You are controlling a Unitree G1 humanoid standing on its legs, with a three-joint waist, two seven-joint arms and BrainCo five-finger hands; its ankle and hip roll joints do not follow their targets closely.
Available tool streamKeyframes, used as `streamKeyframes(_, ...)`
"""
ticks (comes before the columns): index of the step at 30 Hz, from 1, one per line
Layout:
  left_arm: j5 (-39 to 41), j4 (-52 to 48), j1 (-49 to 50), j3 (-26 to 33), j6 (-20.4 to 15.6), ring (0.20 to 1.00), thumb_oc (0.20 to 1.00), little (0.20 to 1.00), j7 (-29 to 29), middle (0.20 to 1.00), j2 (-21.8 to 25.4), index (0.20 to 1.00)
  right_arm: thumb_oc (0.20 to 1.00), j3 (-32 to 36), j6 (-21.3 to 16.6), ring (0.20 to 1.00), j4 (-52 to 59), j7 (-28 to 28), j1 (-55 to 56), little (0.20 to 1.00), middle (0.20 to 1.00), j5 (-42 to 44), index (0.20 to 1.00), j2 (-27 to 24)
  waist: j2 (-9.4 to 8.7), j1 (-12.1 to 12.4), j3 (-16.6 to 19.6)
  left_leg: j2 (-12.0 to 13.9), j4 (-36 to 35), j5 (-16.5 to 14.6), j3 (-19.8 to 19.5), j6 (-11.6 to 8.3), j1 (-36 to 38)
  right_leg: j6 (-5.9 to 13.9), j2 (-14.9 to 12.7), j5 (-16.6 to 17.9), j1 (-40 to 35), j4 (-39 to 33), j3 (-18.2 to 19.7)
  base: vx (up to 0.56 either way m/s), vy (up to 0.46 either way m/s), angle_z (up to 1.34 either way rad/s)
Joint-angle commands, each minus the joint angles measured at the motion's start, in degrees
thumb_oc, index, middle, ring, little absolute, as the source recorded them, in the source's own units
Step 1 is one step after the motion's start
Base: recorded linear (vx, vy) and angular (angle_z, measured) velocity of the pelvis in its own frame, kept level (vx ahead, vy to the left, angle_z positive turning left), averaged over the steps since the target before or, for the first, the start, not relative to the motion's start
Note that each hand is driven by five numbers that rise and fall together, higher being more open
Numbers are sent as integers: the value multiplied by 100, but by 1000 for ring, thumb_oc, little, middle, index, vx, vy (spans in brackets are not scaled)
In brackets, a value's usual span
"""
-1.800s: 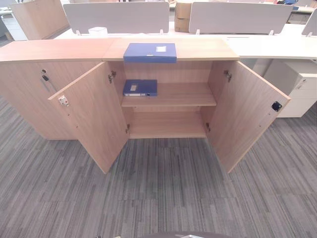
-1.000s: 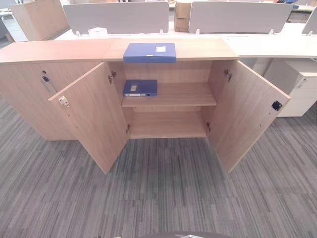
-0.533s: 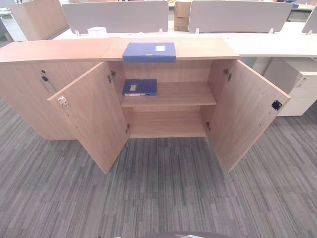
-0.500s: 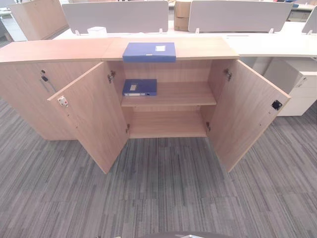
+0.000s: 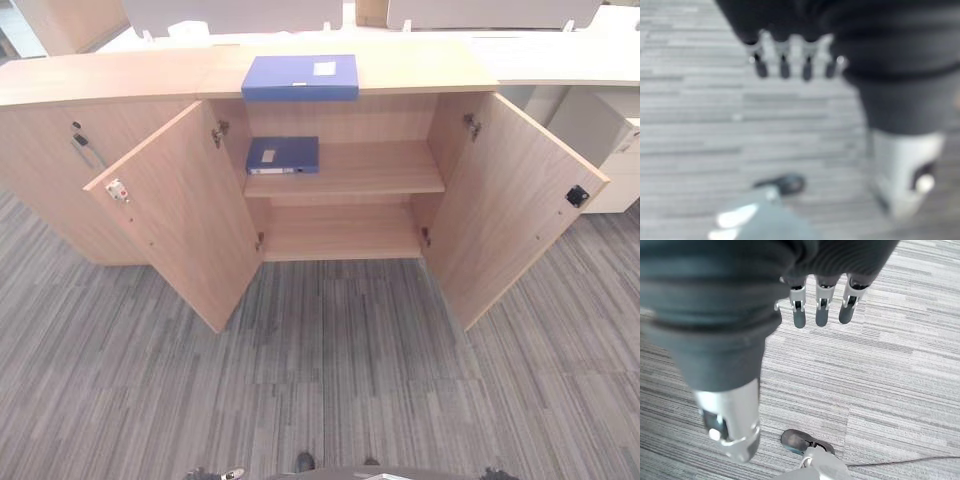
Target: Put the empty folder in the office cabinet
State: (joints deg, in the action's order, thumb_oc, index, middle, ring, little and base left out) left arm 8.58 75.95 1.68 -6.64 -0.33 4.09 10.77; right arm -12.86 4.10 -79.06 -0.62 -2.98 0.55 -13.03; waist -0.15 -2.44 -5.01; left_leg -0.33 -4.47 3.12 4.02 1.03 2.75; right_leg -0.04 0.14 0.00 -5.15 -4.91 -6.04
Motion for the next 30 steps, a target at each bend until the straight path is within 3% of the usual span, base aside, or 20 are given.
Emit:
streamKeyframes(1, 77, 240, -364, 75, -39, 1000, 1000, 1000, -102, 1000, 265, 1000, 1000, -124, 6, 1000, -198, 63, -268, 1000, 1000, -117, 1000, -287, -77, 189, -155, 455, 338, -721, 115, -391, 206, 410, -269, -441, 90, 370, -208, 70, -179, 9)
streamKeyframes(3, 170, 250, -400, 147, -49, 1000, 1000, 1000, -140, 1000, 324, 1000, 1000, -108, -12, 1000, -188, 83, -361, 1000, 1000, -124, 1000, -395, -146, 258, -331, 412, 1365, -782, 103, -392, -390, 291, -338, -549, 112, 503, -265, 42, -131, 18)
streamKeyframes(4, 218, 237, -422, 164, -58, 1000, 1000, 1000, -162, 1000, 330, 1000, 1000, -92, -8, 1000, -196, 92, -400, 1000, 1000, -124, 1000, -457, -158, 275, -395, 420, 1821, -637, 74, -398, -749, 256, -371, -574, 112, 532, -305, 51, -66, 28)
streamKeyframes(6, 258, 238, -398, 185, -69, 1000, 1000, 1000, -178, 1000, 338, 1000, 1000, -52, 14, 1000, -226, 96, -470, 1000, 1000, -121, 1000, -610, -174, 316, -428, 419, 2118, -442, 134, -346, -1400, 257, -449, -653, 46, 531, -359, 208, -16, 13)
streamKeyframes(8, 186, 284, -254, 197, -44, 1000, 1000, 1000, -119, 1000, 345, 1000, 1000, -26, 36, 1000, -251, 65, -496, 1000, 1000, -159, 1000, -752, -73, 456, -330, 445, 1526, -141, 217, -380, -1722, 337, -474, -754, -163, 433, -321, 337, 69, 22)
streamKeyframes(9, 185, 283, -252, 196, -44, 1000, 1000, 1000, -120, 1000, 344, 1000, 1000, -26, 36, 1000, -250, 65, -494, 1000, 1000, -159, 1000, -753, -79, 455, -331, 436, 1507, -132, 220, -380, -1706, 339, -481, -756, -170, 431, -321, 224, 80, 25)
streamKeyframes(11, 130, 352, -188, 159, -29, 1000, 1000, 1000, -105, 1000, 332, 1000, 1000, -11, 48, 1000, -291, 67, -550, 1000, 1000, -159, 1000, -840, 74, 604, -291, 487, 801, 392, 172, -553, -2081, 413, -480, -899, -538, 283, -264, 429, 129, -8)
streamKeyframes(14, 111, 368, -175, 142, -34, 1000, 1000, 1000, -114, 1000, 327, 1000, 1000, 54, 41, 1000, -336, 81, -553, 1000, 1000, -121, 1000, -851, 110, 683, -279, 529, 393, 556, 277, -624, -2250, 513, -541, -976, -837, 194, -190, 375, 131, -26)
streamKeyframes(15, 76, 385, -117, 142, -25, 1000, 1000, 1000, -118, 1000, 329, 1000, 1000, 94, 59, 1000, -406, 60, -508, 1000, 1000, -128, 1000, -836, 145, 812, -205, 608, 313, 769, 344, -707, -2379, 579, -629, -1050, -1096, 187, -76, 467, 197, -21)
streamKeyframes(18, 62, 417, 124, 246, -73, 1000, 1000, 1000, -129, 1000, 254, 1000, 1000, 260, 59, 1000, -460, 34, -336, 1000, 1000, -46, 1000, -730, 189, 912, -47, 502, 346, 907, 347, -575, -2216, 674, -775, -1100, -1251, 310, -18, 454, 230, -36)
streamKeyframes(20, -172, 565, 281, 354, -2, 1000, 1000, 1000, -178, 1000, 231, 1000, 1000, 541, 5, 1000, -430, 61, -199, 1000, 1000, 227, 1000, -609, 85, 948, 90, 248, 289, 827, 304, -431, -2033, 824, -1016, -974, -1059, 908, -64, 464, 280, -75)
streamKeyframes(21, -168, 583, 402, 396, -30, 1000, 1000, 1000, -227, 1000, 188, 1000, 1000, 683, -8, 1000, -372, 54, -145, 1000, 1000, 465, 1000, -518, 62, 899, 55, -57, 219, 601, 345, -195, -1698, 958, -1346, -188, -670, 1862, 1, 370, 360, -32)
streamKeyframes(22, -153, 582, 398, 373, -33, 1000, 1000, 1000, -231, 1000, 154, 1000, 1000, 664, -16, 1000, -303, 50, -154, 1000, 1000, 512, 1000, -485, 87, 862, 9, -188, 157, 483, 372, -65, -1528, 997, -1538, 346, -420, 2350, -29, 237, 299, -20)
streamKeyframes(23, -153, 582, 397, 373, -33, 1000, 1000, 1000, -231, 1000, 152, 1000, 1000, 664, -15, 1000, -302, 50, -154, 1000, 1000, 512, 1000, -488, 101, 873, 21, -170, 165, 482, 377, -66, -1547, 995, -1523, 362, -402, 2341, -18, 110, 227, -29)
streamKeyframes(24, -96, 527, 401, 331, -49, 1000, 1000, 1000, -227, 1000, 131, 1000, 1000, 613, -30, 1000, -214, 69, -173, 1000, 1000, 532, 1000, -465, 153, 811, -45, -291, 141, 395, 409, 66, -1425, 934, -1679, 877, -138, 2887, -73, 128, 234, -32)
streamKeyframes(26, 19, 448, 330, 308, -46, 1000, 1000, 1000, -244, 1000, 137, 1000, 1000, 631, -46, 1000, -111, 143, -221, 1000, 1000, 608, 1000, -429, 273, 684, -139, -371, 21, 193, 316, 167, -1030, 775, -1862, 961, 295, 3510, -270, 225, 268, 2)
streamKeyframes(27, 143, 380, 270, 313, -72, 1000, 1000, 1000, -306, 1000, 130, 1000, 1000, 752, -93, 1000, -70, 231, -257, 1000, 1000, 864, 1000, -379, 343, 580, -245, -375, -53, 42, 218, 161, -765, 697, -1987, 688, 604, 3238, -560, 254, 105, 40)
streamKeyframes(28, 153, 369, 262, 303, -86, 1000, 1000, 1000, -314, 1000, 131, 1000, 1000, 764, -112, 1000, -40, 222, -275, 1000, 1000, 939, 1000, -360, 381, 521, -291, -310, -53, 19, 183, 129, -689, 661, -1914, 483, 721, 2973, -617, 191, 32, 38)
streamKeyframes(30, 153, 370, 260, 303, -87, 1000, 1000, 1000, -314, 1000, 129, 1000, 1000, 764, -112, 1000, -40, 222, -277, 1000, 1000, 939, 1000, -362, 397, 519, -282, -292, -53, 25, 177, 125, -702, 652, -1893, 503, 718, 2944, -631, 87, -72, 23)
